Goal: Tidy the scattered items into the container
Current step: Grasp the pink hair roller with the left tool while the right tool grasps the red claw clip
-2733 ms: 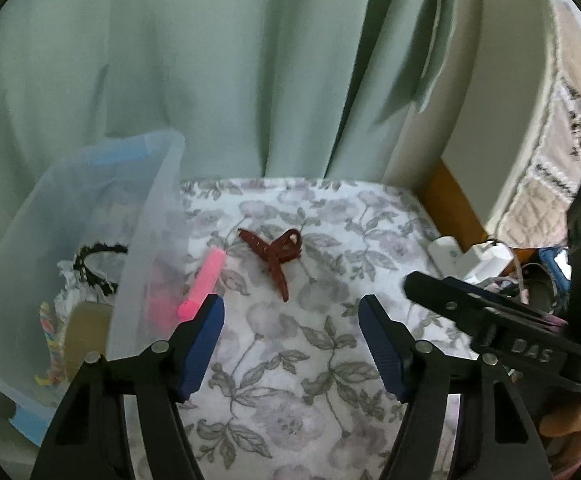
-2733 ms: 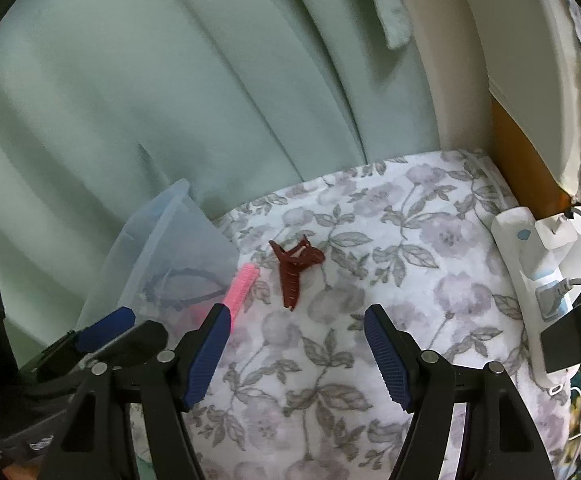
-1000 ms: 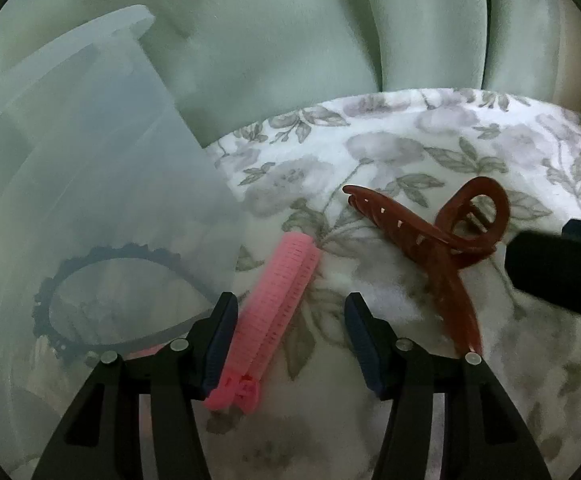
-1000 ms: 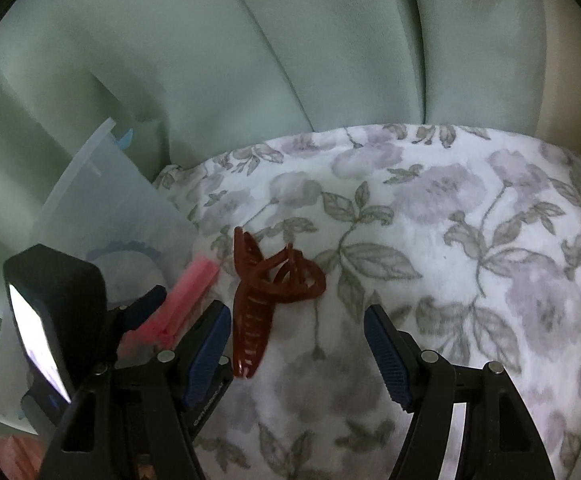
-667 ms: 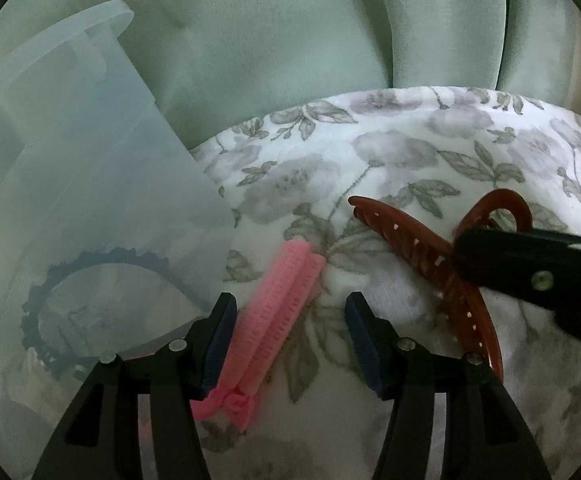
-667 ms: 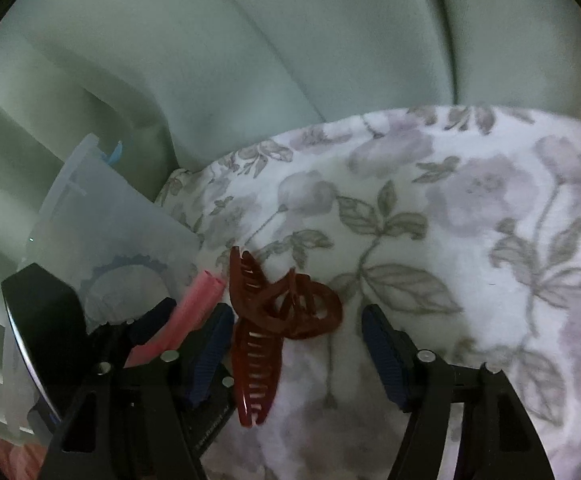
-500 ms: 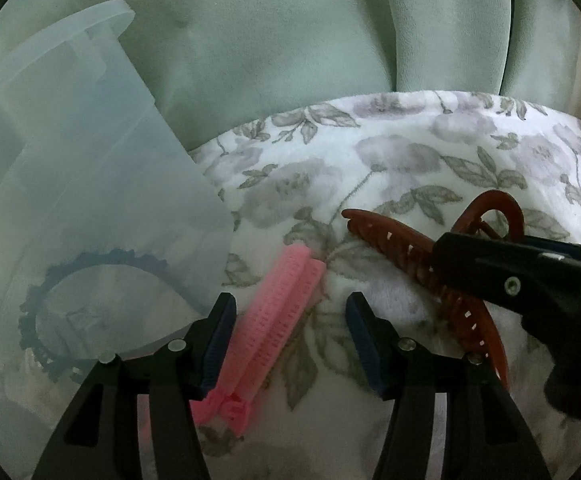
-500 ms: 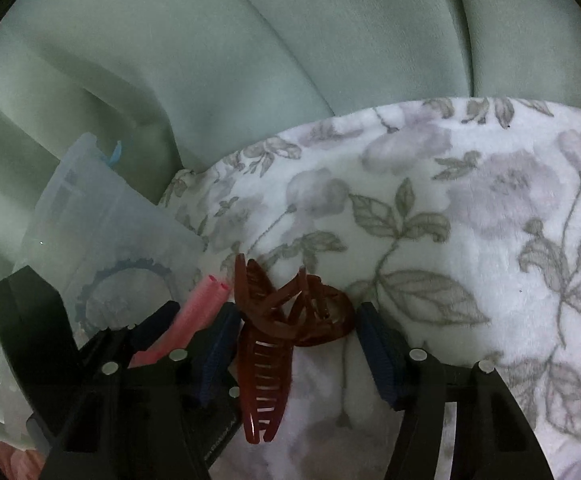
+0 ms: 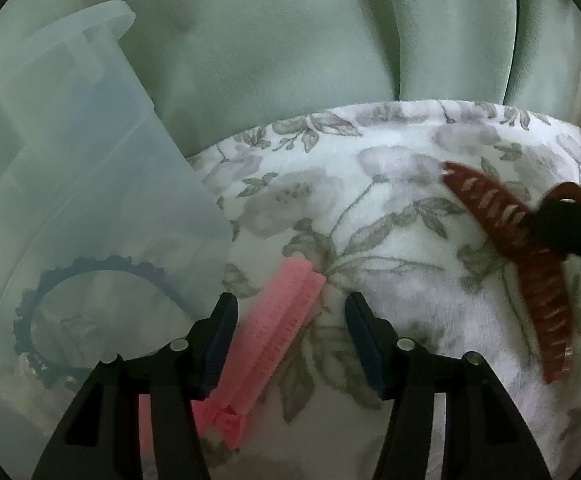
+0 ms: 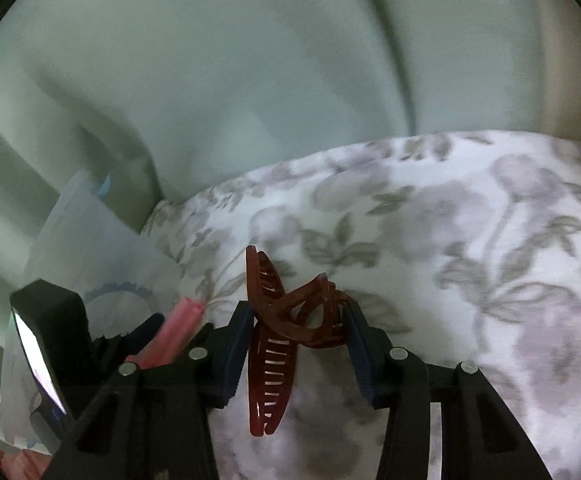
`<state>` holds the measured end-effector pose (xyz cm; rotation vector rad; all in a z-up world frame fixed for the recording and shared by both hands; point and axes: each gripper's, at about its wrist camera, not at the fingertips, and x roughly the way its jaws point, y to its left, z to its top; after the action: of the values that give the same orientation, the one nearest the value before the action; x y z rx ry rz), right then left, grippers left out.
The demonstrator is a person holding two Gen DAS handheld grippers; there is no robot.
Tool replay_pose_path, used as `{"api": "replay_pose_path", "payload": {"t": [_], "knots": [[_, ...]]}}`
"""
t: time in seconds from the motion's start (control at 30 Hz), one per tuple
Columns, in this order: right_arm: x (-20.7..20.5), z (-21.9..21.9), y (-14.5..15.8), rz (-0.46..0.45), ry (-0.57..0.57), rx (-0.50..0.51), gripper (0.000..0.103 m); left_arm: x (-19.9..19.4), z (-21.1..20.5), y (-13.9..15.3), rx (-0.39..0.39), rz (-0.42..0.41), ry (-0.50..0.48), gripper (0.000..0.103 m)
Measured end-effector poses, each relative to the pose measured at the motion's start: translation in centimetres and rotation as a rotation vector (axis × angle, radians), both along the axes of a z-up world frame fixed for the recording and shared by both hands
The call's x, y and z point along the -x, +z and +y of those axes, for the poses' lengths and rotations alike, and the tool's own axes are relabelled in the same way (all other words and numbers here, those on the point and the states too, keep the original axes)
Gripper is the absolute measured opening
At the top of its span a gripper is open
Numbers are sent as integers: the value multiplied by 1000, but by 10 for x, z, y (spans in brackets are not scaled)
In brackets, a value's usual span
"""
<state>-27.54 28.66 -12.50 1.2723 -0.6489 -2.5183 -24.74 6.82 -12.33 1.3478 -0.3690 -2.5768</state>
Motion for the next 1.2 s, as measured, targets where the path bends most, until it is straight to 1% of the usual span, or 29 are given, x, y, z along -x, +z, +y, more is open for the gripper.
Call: {"api": "replay_pose_path", "payload": {"t": [0.07, 0.13, 0.23, 0.37, 0.5, 0.7, 0.73, 0.8, 0.87, 0.97, 1.07, 1.13, 1.2], "knots": [[-5, 10, 3, 5, -27, 8, 49, 2, -3, 0, -14, -1, 4, 51], [-8, 16, 3, 0, -38, 13, 49, 1, -4, 0, -10, 1, 9, 45], [-10, 20, 0, -17, -49, 9, 49, 0, -3, 0, -8, 7, 13, 41], [-15, 20, 1, -12, -62, 23, 49, -4, -2, 2, -5, 10, 11, 37], [-25, 20, 6, -2, -85, 33, 49, -8, -1, 6, -6, 11, -4, 34], [-49, 28, 18, 5, -133, 55, 49, -27, 12, 20, -21, 17, -61, 30], [-53, 29, 21, 7, -141, 58, 47, -31, 15, 24, -26, 17, -72, 29], [-61, 33, 29, 10, -154, 72, 34, -39, 20, 31, -31, 20, -90, 28], [-69, 37, 36, 13, -171, 88, 35, -48, 25, 37, -39, 20, -115, 27], [-79, 38, 42, 8, -186, 70, 35, -58, 27, 44, -60, 16, -132, 27], [-86, 38, 41, -15, -192, 74, 35, -66, 24, 50, -86, 16, -139, 27], [-88, 35, 38, -35, -197, 78, 37, -68, 20, 52, -103, 15, -144, 27], [-88, 30, 37, -50, -200, 50, 37, -67, 15, 51, -127, 9, -147, 26]]}}
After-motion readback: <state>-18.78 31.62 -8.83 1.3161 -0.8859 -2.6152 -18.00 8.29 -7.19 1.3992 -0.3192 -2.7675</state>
